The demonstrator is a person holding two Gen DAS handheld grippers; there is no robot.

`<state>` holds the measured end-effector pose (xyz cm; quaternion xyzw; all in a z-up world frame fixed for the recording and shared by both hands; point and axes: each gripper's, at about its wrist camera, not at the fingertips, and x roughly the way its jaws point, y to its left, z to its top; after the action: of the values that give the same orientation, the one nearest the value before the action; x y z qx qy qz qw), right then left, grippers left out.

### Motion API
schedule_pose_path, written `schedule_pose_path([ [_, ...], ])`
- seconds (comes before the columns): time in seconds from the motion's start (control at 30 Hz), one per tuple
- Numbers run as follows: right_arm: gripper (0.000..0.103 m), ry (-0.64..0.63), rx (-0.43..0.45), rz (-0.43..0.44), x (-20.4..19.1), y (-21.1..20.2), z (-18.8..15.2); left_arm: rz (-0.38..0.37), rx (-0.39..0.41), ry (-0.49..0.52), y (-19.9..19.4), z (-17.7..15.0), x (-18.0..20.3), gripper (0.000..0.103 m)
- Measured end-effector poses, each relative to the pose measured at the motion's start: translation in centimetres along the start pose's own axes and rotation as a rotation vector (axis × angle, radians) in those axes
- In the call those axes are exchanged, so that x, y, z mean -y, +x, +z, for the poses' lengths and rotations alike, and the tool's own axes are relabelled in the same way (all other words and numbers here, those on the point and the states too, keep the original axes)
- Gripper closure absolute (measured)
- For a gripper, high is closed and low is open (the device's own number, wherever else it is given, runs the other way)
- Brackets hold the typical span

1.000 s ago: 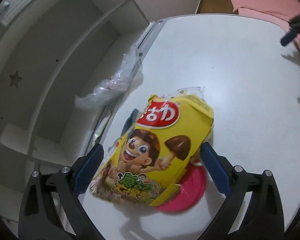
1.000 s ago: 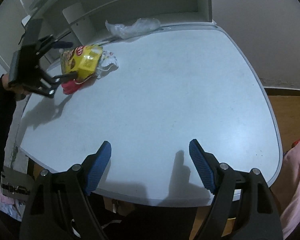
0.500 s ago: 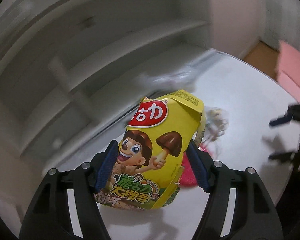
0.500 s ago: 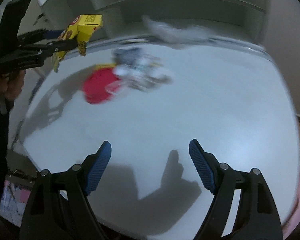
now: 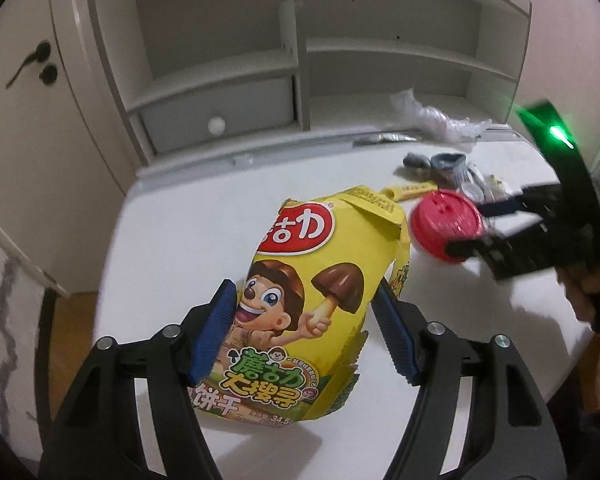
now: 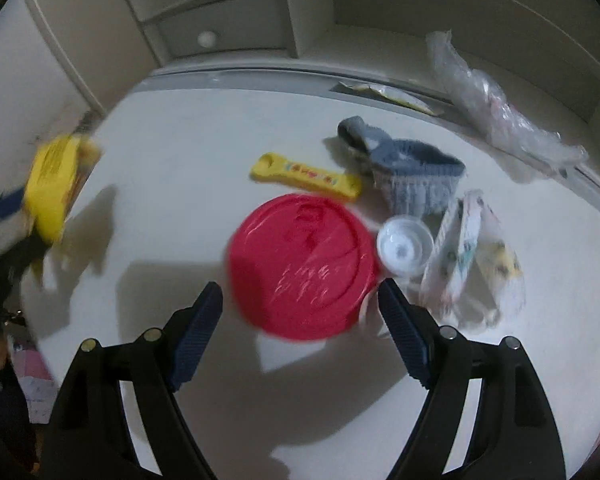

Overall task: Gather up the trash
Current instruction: 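Hold the snack bag in left tool while right tool grasps the red cup lid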

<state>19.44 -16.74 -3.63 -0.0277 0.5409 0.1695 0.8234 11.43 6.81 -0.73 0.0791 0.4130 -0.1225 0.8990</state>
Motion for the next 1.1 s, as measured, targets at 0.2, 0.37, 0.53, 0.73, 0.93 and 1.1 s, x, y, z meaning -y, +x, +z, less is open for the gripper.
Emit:
schedule_pose_path([
  [0.2,0.024,-0.053,-0.037,-0.050,-2.1,1.4,2.0,-0.034,0.000,-0.010,1.0,0.0,0.7,0.035],
  [0.37,0.053,-0.121,-0.037,-0.066,-4.0,1.2,2.1,-0.034,0.013,-0.051,0.5,-0.3,0.1,0.036],
  [0.53,0.051,-0.170,-0.039,-0.042,-4.4,-1.1,0.3,-0.025,0.024,-0.080,-0.2,-0.5,-1.2,0.036],
  [0.73,0.013,-0.126,0.029,-0.022,-3.7,-3.6,1.3,-0.002,0.028,-0.128,-0.2,-0.6,-3.0,0.036],
  [0.93,0.010,-0.091,-0.034,-0.022,-5.6,1.0,6.2,0.005,0.020,-0.189,-0.4,-0.6,-4.8,0.036],
  [1.1,0.010,-0.049,-0.090,-0.014,-6.2,4.8,8.9,0.012,0.018,-0.228,-0.7,-0.7,-6.0,0.036],
])
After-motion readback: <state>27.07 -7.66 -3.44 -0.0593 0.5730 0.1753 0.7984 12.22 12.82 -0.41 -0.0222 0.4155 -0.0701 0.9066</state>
